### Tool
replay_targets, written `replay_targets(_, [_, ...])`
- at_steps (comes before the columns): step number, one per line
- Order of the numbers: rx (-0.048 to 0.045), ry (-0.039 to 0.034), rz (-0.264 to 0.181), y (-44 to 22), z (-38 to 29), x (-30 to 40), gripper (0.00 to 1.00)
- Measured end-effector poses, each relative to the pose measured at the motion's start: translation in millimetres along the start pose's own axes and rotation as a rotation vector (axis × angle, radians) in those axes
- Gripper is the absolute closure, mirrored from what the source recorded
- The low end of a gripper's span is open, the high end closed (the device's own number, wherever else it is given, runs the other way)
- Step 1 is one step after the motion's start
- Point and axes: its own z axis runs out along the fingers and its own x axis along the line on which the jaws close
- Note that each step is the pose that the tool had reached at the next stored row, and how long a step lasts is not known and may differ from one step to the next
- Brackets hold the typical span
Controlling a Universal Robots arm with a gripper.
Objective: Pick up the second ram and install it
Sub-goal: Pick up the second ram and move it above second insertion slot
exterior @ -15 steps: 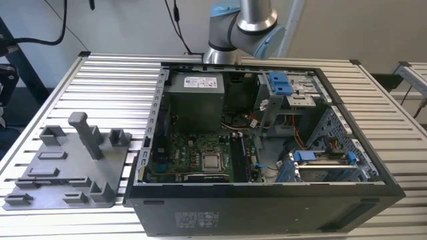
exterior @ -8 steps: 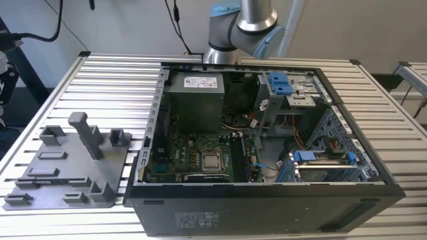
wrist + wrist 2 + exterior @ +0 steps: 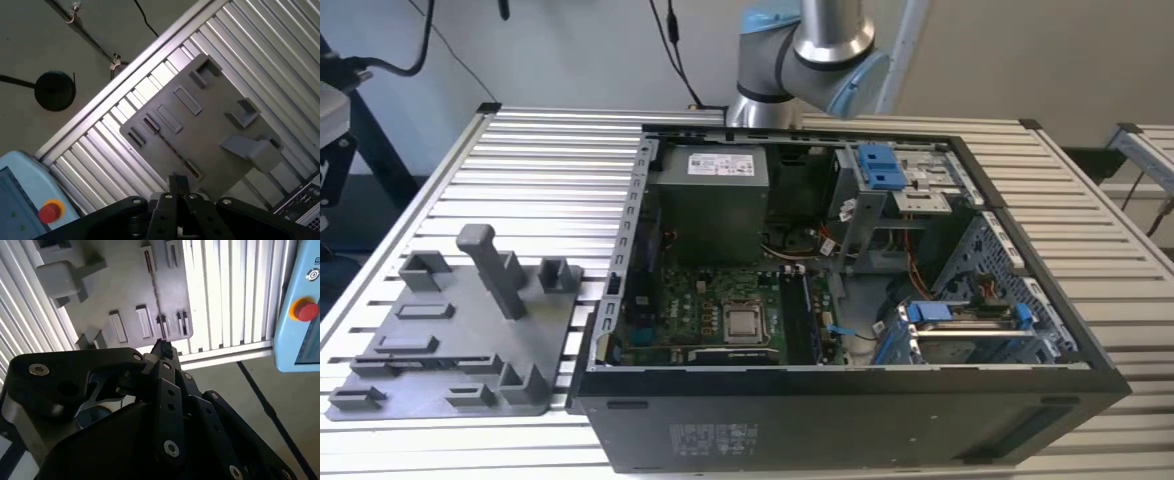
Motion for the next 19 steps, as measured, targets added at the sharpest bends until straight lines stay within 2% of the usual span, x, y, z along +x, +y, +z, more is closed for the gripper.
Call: replay_targets(19, [0.0043,0.0092,-0.344,0.0,1.0,0.0,0.89])
